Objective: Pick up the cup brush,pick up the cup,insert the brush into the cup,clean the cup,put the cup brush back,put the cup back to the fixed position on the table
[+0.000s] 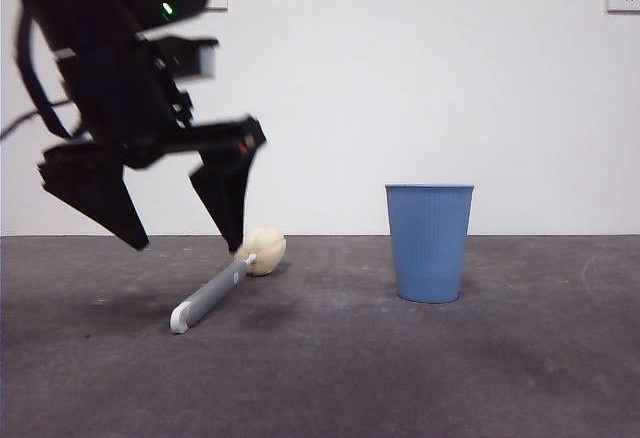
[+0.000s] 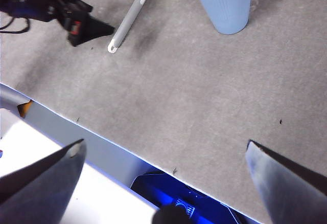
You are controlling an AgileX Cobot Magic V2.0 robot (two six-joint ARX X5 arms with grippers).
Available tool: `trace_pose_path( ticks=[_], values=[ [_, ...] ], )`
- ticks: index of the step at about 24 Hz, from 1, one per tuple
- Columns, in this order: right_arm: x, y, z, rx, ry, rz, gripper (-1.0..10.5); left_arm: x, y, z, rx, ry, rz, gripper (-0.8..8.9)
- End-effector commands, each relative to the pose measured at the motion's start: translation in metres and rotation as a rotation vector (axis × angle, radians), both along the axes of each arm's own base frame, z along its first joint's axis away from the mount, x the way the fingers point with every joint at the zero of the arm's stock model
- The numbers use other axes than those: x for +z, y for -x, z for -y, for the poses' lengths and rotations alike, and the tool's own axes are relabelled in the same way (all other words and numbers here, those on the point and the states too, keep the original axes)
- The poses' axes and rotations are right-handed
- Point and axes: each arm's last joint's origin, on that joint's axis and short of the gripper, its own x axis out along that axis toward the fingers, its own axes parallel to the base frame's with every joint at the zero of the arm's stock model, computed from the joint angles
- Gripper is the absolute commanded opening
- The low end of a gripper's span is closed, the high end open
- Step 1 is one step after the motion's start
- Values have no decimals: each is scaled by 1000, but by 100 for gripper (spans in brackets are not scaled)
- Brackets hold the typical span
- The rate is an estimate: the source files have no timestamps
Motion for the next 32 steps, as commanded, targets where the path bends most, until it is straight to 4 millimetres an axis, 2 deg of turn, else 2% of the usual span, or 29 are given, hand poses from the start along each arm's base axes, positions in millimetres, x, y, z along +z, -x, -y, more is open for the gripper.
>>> trace_pose_path(
  ticks=[1,8,10,13,23,25,27,30,32],
  values=[
    [1,0,0,-5,-7,2,594,-13,-6,5,13,-36,-23,562],
    [2,0,0,-5,-8,3,594,-33,-14,9,37,-86,-38,562],
    [2,0,0,-5,-8,4,594,-34,-15,9,55,-74,-35,560],
    [2,0,0,-5,-8,4,594,-34,-15,10,57,-69,-30,437],
    [2,0,0,-10,-14,-2,594,-51,-11,19,90,-71,-101,420],
    [2,0,0,-10,-13,-2,594,-51,-9,22,82,-73,-98,169],
    [2,0,0,-10,-14,-2,594,-51,-8,23,75,-72,-98,16],
    [2,0,0,-12,-15,-4,594,-47,-6,21,65,-83,-107,-9],
    [2,0,0,-12,-16,-4,594,-36,-2,19,58,-76,-90,-9]
  ],
)
